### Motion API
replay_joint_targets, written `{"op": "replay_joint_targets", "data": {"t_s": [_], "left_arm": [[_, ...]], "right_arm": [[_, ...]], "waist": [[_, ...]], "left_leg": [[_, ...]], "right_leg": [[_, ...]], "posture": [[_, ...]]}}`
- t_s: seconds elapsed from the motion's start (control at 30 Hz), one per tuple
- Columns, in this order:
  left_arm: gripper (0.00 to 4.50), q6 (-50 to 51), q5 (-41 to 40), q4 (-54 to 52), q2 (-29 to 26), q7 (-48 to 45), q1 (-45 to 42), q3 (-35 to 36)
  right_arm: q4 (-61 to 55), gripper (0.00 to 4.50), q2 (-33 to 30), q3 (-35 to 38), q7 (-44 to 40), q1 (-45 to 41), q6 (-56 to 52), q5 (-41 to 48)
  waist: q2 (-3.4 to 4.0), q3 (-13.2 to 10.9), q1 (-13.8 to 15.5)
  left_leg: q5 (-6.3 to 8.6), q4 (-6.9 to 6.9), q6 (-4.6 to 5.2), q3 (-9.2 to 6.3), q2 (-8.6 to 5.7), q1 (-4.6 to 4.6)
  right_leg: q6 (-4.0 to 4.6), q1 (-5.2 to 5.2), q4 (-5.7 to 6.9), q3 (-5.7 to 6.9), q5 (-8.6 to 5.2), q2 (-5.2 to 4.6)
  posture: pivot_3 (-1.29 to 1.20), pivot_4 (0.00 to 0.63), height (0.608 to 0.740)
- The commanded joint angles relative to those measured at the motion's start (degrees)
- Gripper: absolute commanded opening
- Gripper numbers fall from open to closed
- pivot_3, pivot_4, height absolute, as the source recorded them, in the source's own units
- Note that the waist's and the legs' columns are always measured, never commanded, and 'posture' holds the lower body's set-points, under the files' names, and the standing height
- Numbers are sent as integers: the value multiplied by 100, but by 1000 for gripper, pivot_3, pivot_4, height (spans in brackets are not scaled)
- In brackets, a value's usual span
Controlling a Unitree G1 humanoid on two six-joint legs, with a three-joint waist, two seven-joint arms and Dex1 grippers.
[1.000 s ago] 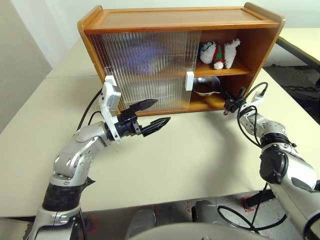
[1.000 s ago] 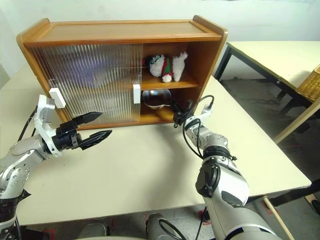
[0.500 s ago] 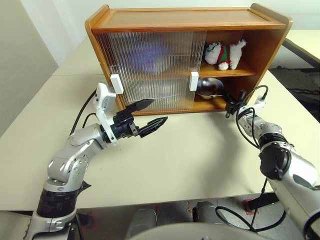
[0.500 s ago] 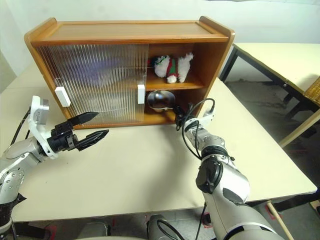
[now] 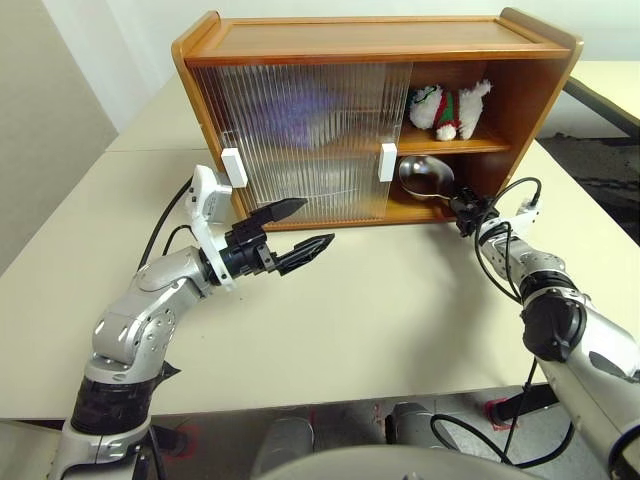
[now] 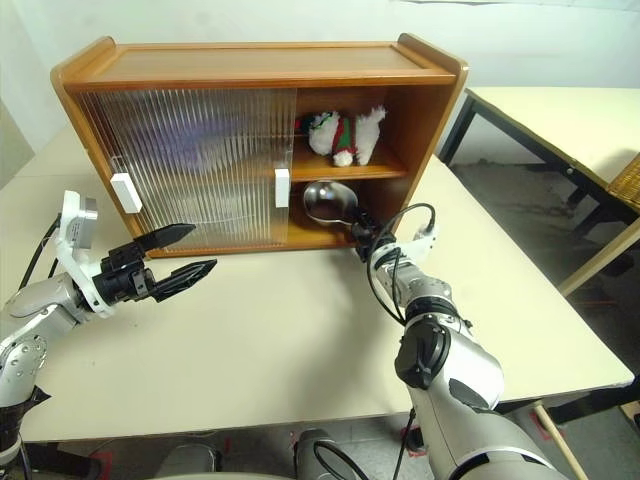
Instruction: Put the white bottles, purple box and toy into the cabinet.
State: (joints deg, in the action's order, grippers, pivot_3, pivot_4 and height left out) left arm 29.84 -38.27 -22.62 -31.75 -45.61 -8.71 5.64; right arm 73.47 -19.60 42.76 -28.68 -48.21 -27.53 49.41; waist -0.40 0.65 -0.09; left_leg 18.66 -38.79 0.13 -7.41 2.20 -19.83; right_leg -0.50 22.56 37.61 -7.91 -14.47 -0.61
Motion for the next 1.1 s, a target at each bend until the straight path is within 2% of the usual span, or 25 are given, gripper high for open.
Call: {"op": "replay_joint_targets", "data": {"t_s": [0.03, 0.07, 0.1, 0.47, 0.57, 0.7, 0.77, 0.83, 0.9, 1.1], "left_arm": [[4500, 7, 5, 10, -20, -49, -78, -68], [4500, 1, 10, 20, -16, -56, -85, -77], [4500, -5, 15, 39, -10, -67, -101, -87], [4500, -88, 97, 331, 106, -255, -324, -271], [4500, -117, 117, 438, 125, -319, -411, -321], [4500, -138, 128, 549, 130, -405, -492, -358], [4500, -154, 140, 599, 122, -451, -519, -373], [4500, -173, 150, 655, 120, -489, -544, -380], [4500, -187, 155, 683, 126, -508, -554, -391], [4500, -227, 167, 749, 142, -540, -571, -423]], "right_arm": [[64, 3764, -90, 129, 6, 55, 19, -61], [62, 4206, -106, 149, -14, 55, 4, -64], [48, 4457, -130, 167, -42, 62, -40, -67], [-560, 4457, -398, 215, -601, 574, -1219, 58], [-1254, 4457, -379, 175, -763, 913, -1925, 215], [-2986, 4457, -109, 19, -624, 1632, -2838, 559], [-4208, 4457, 69, -328, -555, 2129, -2979, 531], [-5714, 4457, 183, -1178, -619, 2847, -2368, -125], [-6597, 4457, 149, -1919, -766, 3413, -1752, -719], [-7462, 4457, -52, -3132, -1303, 4154, 418, -2138]], "waist": [[-2, 1, 0], [-2, 1, -1], [-2, 1, -2], [-3, 1, -60], [-4, 1, -94], [-3, 1, -157], [-4, 1, -190], [-3, 1, -232], [-3, 1, -286], [-3, 1, -430]], "left_leg": [[0, -1, 0, 0, 0, 2], [0, -2, 0, 0, 0, 6], [0, -4, 0, 0, 0, 7], [-3, -8, -4, 0, 0, 12], [-3, -7, -4, 1, 0, 10], [-3, -7, -4, 1, 0, 8], [-3, -7, -3, 1, 1, 7], [-1, -6, -1, 1, 2, 9], [4, -7, 8, 0, 5, 11], [6, -13, 12, -1, 7, 10]], "right_leg": [[0, -3, 0, 0, 0, 0], [2, -8, 0, 0, -1, 0], [3, -11, 0, 0, -1, 0], [10, -15, 2, -1, 2, 2], [11, -15, 2, -1, 1, 4], [18, -15, 1, -1, -4, 7], [18, -14, 1, -1, -4, 10], [18, -14, 1, -1, -6, 13], [16, -14, 1, -1, -7, 19], [-1, -12, 1, -1, -7, 20]], "posture": [[-28, 0, 740], [-28, 0, 740], [-34, 0, 740], [-89, 0, 740], [-112, 0, 740], [-127, 0, 740], [-138, 0, 740], [-144, 0, 740], [-148, 0, 740], [-150, 0, 740]]}}
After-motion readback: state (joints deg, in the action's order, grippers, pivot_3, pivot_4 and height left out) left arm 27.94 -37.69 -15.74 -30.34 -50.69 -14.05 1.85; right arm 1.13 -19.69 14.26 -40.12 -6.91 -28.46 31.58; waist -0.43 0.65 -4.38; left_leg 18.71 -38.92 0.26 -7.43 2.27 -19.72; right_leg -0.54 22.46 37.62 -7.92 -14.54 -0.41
